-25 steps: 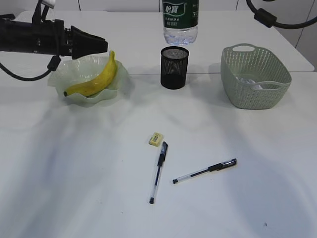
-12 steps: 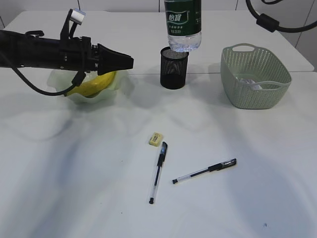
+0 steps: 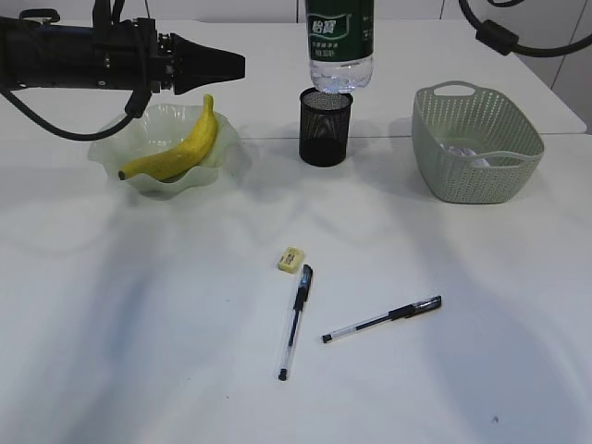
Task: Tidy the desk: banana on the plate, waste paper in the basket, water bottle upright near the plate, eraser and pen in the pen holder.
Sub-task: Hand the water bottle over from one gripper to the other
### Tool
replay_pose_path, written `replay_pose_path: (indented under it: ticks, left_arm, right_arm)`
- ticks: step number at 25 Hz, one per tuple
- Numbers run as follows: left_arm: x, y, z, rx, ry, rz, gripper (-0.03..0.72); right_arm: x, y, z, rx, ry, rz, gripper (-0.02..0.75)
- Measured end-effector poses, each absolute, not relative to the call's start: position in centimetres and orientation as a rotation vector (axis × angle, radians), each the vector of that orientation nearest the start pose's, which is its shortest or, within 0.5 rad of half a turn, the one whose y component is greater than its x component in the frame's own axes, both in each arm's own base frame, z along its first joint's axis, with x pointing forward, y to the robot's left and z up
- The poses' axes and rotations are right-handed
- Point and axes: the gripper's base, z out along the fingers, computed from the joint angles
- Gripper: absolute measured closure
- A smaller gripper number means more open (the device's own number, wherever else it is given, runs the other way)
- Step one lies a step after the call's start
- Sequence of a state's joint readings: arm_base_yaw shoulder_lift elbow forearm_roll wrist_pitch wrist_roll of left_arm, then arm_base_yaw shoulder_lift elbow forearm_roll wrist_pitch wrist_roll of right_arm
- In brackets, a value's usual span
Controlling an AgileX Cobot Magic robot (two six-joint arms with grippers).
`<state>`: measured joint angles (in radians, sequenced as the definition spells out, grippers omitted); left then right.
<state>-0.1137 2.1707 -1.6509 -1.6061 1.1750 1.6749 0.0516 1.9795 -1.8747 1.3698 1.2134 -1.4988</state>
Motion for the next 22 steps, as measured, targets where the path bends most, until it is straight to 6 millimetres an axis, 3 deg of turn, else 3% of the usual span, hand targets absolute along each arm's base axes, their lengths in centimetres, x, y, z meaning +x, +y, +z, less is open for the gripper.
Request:
replay_pose_path:
  ticks: [8, 15, 22]
  left_arm:
    - [44.8, -13.6, 24.2, 0.831, 1.668, -1.228, 0.445]
    - [43.9, -13.5, 27.1, 0.845, 1.624, -1.207, 0.445]
    - [43.7, -13.4, 27.6, 0.836, 1.629, -1.216, 0.445]
  right_arm:
    - [42.5, 10.7, 37.5, -0.988, 1.484, 1.004, 0.379]
    - [42.3, 11.5, 37.5, -0.997, 1.484, 1.025, 0.379]
    - [42.9, 12.6, 35.9, -1.000, 1.503, 1.066, 0.379]
